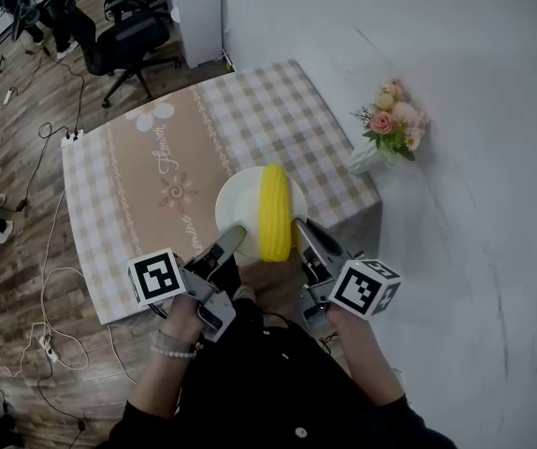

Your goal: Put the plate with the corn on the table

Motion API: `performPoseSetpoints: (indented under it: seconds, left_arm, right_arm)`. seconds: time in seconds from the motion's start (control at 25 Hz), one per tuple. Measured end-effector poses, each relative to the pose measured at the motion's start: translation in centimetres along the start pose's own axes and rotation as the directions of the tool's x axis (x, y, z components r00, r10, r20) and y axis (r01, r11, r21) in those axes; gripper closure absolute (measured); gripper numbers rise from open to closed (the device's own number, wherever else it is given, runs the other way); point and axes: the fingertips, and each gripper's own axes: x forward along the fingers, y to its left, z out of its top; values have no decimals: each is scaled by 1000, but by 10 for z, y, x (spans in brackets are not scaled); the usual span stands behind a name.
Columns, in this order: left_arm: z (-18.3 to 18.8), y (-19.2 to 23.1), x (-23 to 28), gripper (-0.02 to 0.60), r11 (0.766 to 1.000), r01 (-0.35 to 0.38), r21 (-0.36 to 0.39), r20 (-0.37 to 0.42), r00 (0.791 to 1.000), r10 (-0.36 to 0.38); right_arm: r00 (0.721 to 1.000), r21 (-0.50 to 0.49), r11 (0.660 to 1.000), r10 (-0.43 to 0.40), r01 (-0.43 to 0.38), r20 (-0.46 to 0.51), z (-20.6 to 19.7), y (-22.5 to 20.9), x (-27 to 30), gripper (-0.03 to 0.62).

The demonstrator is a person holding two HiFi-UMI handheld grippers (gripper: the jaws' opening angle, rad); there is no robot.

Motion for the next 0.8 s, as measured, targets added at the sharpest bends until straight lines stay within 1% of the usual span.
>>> performPoseSetpoints:
  seconds: [0.08,0.28,0.64,0.8]
  left_arm:
    - [7,3,4,548,1000,-2,-6,-1,1000,2]
    - [23,8,13,549,1000,-6,10,-7,1000,6]
    - [28,19,15,551,999,-35,17,-3,999,35]
    - [30,19,18,551,999,-31,10,8,999,31]
  right_arm:
    - [1000,-3,1000,-3,3,-3,3,-2,8,496]
    - [1000,-6,1000,-11,11,-13,9,-7,24,497]
    - [999,12,1000,-19,19,-34,4,-15,33,499]
    - [999,12,1000,-16,16,-39,6,-16,36,500]
